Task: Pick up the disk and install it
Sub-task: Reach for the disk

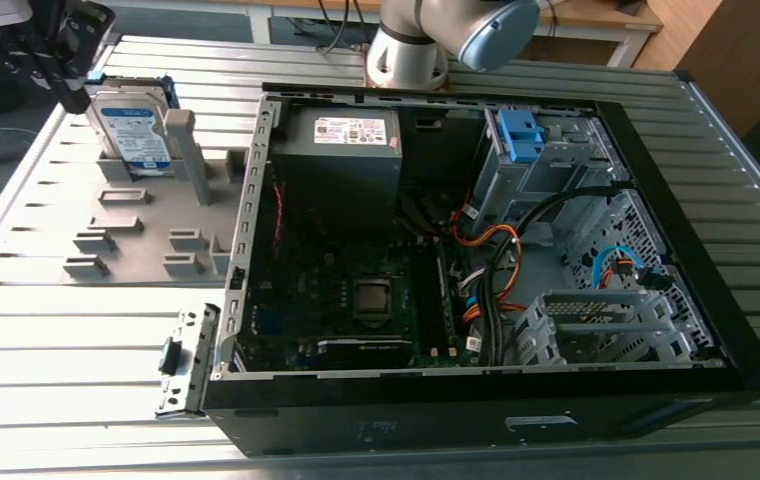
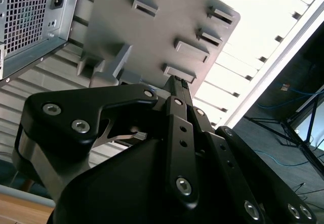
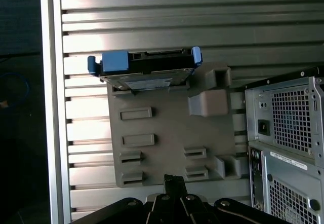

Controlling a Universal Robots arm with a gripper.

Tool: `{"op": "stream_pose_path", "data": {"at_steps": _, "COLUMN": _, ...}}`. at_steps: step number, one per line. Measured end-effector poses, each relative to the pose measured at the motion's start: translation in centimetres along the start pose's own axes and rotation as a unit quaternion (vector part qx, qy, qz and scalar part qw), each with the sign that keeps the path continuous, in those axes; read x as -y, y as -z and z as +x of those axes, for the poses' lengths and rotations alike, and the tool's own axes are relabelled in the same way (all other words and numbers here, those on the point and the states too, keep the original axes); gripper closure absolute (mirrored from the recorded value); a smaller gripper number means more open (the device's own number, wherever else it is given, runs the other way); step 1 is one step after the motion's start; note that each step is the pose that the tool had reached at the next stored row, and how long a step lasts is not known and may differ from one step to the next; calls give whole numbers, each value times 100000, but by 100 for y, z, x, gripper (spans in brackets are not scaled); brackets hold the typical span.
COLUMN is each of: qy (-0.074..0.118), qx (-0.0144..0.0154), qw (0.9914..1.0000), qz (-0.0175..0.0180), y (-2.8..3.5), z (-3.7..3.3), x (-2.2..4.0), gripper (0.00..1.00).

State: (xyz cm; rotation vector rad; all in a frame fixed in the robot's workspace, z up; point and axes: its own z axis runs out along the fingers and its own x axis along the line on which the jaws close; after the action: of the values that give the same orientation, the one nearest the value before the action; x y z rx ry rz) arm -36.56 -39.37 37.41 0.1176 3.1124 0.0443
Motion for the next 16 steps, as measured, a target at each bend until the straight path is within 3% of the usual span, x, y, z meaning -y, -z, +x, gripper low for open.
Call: {"op": "stream_pose_path", "data": {"at_steps": 16, "qy": 0, "qx": 2, "qw": 100000, "qz": -1, "y": -18, "z": 27, "x": -26, "gripper": 89}}
